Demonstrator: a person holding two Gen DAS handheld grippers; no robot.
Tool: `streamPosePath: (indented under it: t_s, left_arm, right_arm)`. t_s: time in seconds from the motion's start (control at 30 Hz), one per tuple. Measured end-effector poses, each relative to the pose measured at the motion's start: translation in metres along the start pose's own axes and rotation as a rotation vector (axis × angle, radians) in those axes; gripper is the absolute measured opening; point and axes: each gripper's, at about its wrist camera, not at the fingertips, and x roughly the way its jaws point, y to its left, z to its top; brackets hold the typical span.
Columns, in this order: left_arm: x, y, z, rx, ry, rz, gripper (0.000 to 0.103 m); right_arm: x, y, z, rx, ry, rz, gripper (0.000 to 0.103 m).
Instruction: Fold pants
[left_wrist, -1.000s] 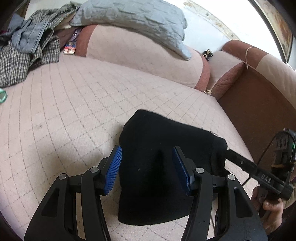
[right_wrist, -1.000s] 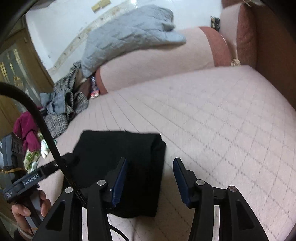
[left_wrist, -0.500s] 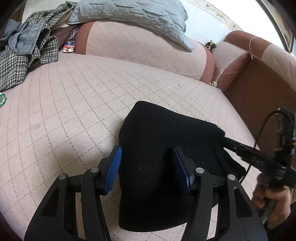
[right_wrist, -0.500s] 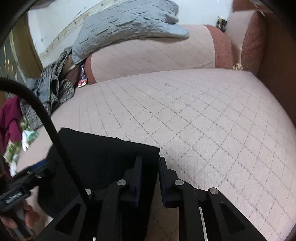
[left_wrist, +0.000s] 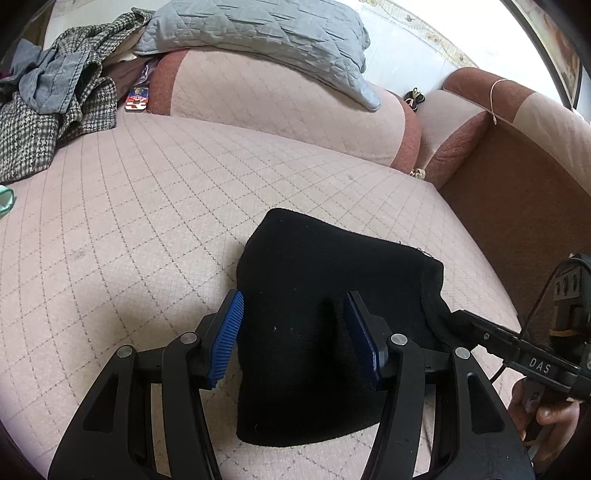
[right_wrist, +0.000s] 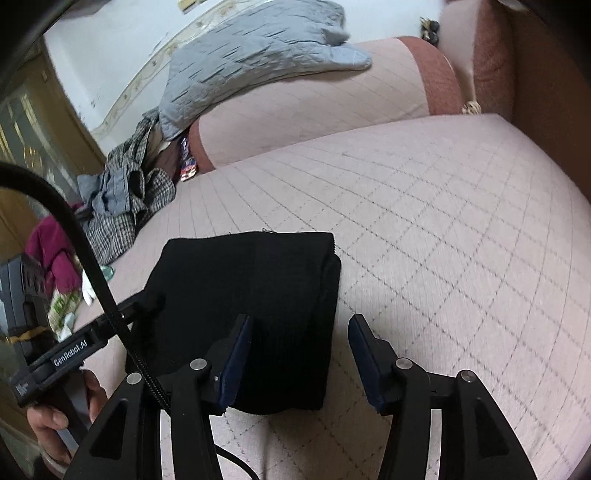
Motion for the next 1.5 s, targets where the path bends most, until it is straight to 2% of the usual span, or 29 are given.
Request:
streamPosePath:
  t_s: [0.3, 0.43, 0.6, 0.7, 0.9, 1.17, 1.3, 1.33, 1.37, 1.5]
  left_arm:
    - [0.001, 0.023, 0.002, -0.124, 0.033, -0.056, 0.057]
    - [0.009, 0.023, -0.001, -0.118, 0.055, -0.050, 0.057]
    - [0.018, 0.021, -0.001, -0.116, 0.073, -0.063, 0.057]
    - [0.023, 0.018, -0.002, -0.095, 0.073, -0.046, 0.069]
    - [0.030, 0.016, -0.004, -0.079, 0.078, -0.053, 0.069]
    - [0.037, 0.014, -0.005, -0.068, 0.087, -0.055, 0.069]
    - [0.039, 0.013, -0.005, -0.059, 0.089, -0.039, 0.073]
    - [0.040, 0.012, -0.005, -0.059, 0.090, -0.030, 0.078]
    - [0.041, 0.011, -0.005, -0.060, 0.091, -0.020, 0.079]
    - [0.043, 0.008, -0.007, -0.039, 0.090, -0.026, 0.079]
  right_arm:
    - [0.004, -0.020, 0.003, 0.086, 0.023, 0.028, 0.063]
    - [0.012, -0.029, 0.003, 0.136, 0.042, 0.073, 0.065]
    - [0.022, -0.027, 0.005, 0.124, 0.055, 0.128, 0.067]
    - [0.029, -0.027, 0.006, 0.137, 0.060, 0.145, 0.070]
    - [0.035, -0.030, 0.004, 0.149, 0.053, 0.206, 0.074]
    - [0.043, -0.014, 0.002, 0.052, 0.034, 0.185, 0.083]
    - [0.046, -0.012, 0.000, 0.032, 0.026, 0.187, 0.082]
    - [0.046, -0.012, 0.000, 0.033, 0.024, 0.185, 0.079]
    - [0.046, -0.011, 0.000, 0.030, 0.027, 0.194, 0.070]
    - [0.046, -0.009, -0.003, 0.024, 0.017, 0.189, 0.066]
